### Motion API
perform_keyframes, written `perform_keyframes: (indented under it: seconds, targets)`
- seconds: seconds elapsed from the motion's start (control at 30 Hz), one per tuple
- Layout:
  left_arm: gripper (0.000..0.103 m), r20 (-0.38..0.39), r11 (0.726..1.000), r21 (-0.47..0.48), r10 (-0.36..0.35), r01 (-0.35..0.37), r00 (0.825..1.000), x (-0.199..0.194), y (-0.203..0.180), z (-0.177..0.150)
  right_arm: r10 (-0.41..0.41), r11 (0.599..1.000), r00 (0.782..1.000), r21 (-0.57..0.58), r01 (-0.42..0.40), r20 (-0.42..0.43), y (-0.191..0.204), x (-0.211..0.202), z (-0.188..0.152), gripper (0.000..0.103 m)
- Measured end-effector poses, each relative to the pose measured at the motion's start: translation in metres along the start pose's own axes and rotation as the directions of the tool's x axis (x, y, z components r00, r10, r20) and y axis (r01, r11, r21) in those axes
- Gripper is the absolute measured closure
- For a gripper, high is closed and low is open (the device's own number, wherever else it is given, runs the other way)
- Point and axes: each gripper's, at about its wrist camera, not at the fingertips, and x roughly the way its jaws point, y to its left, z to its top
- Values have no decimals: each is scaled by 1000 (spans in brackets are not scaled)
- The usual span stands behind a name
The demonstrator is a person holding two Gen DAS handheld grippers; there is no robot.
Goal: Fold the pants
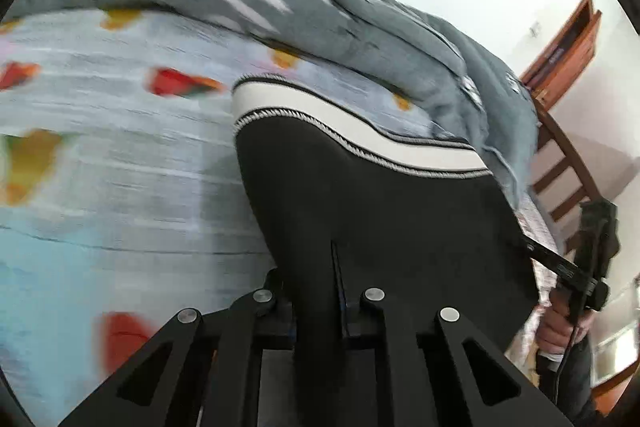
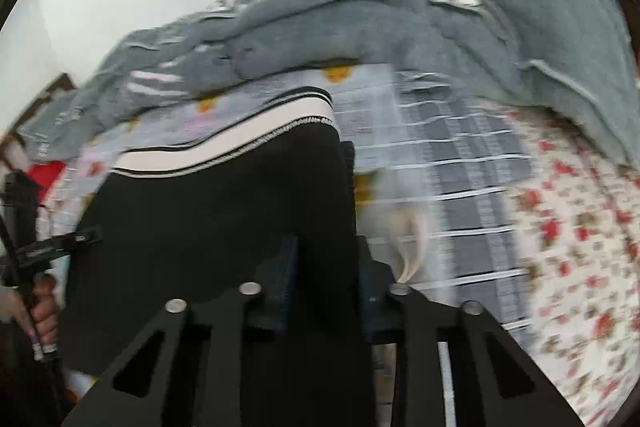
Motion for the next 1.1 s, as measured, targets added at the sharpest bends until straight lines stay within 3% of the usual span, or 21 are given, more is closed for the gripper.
perform_keyframes:
  seconds: [0.1, 0.2, 0.27, 0.33, 0.37, 0.43, 0.47, 0.5, 0.6, 0.67, 0.73, 0.77, 0.8, 0.83, 0.9, 1.1]
  targets:
    - [90, 31, 997, 20, 74, -75, 997, -37, 34, 0, 83, 995, 996, -49, -84, -22, 41, 7, -7, 82]
    - [89, 31, 978, 75, 192, -194, 981, -70, 66, 0, 148, 981, 987, -119, -154, -61, 92, 21, -17, 81]
    - [77, 17, 967, 66, 244, -244, 970, -81, 85, 1, 179, 965, 979, -178, -194, -96, 123, 31, -17, 80]
    - [72, -13, 943, 87, 325, -322, 946, -82, 98, 0, 183, 953, 979, -227, -199, -88, 145, 34, -9, 79]
    - [68, -5, 930, 105, 356, -353, 935, -83, 101, 0, 171, 960, 984, -218, -176, -43, 152, 32, -2, 77]
    - [63, 51, 905, 110, 408, -411, 912, -90, 101, -2, 191, 966, 982, -180, -185, 14, 159, 34, 16, 65]
    - [61, 80, 884, 115, 446, -452, 892, -92, 98, 0, 188, 968, 982, -170, -183, 16, 165, 39, 25, 65]
    - [60, 97, 876, 120, 459, -468, 883, -93, 94, 3, 148, 975, 989, -170, -143, 18, 173, 49, 35, 65]
    - [49, 127, 889, 131, 423, -438, 897, -95, 81, 12, 50, 985, 998, -164, -55, -35, 184, 84, 51, 65]
    - [46, 144, 876, 151, 438, -457, 887, -92, 73, 17, 32, 986, 994, -158, -48, -101, 187, 103, 51, 63]
    - [46, 157, 863, 166, 455, -478, 876, -88, 66, 19, 20, 986, 996, -165, -34, -85, 189, 105, 50, 63]
    - [46, 155, 865, 169, 451, -473, 879, -86, 64, 20, 18, 983, 997, -179, -31, -74, 190, 103, 48, 64]
    - [46, 148, 869, 166, 445, -466, 883, -83, 64, 21, 16, 981, 998, -192, -28, -64, 190, 102, 47, 70]
    - [46, 141, 876, 158, 438, -457, 888, -83, 64, 21, 18, 979, 999, -202, -28, -51, 191, 100, 45, 82]
    - [46, 138, 887, 129, 428, -444, 893, -84, 66, 23, 32, 973, 999, -227, -35, -17, 192, 94, 42, 88]
    - [44, 159, 899, 112, 404, -423, 901, -104, 69, 20, 104, 984, 992, -150, -93, 67, 167, 64, 32, 89]
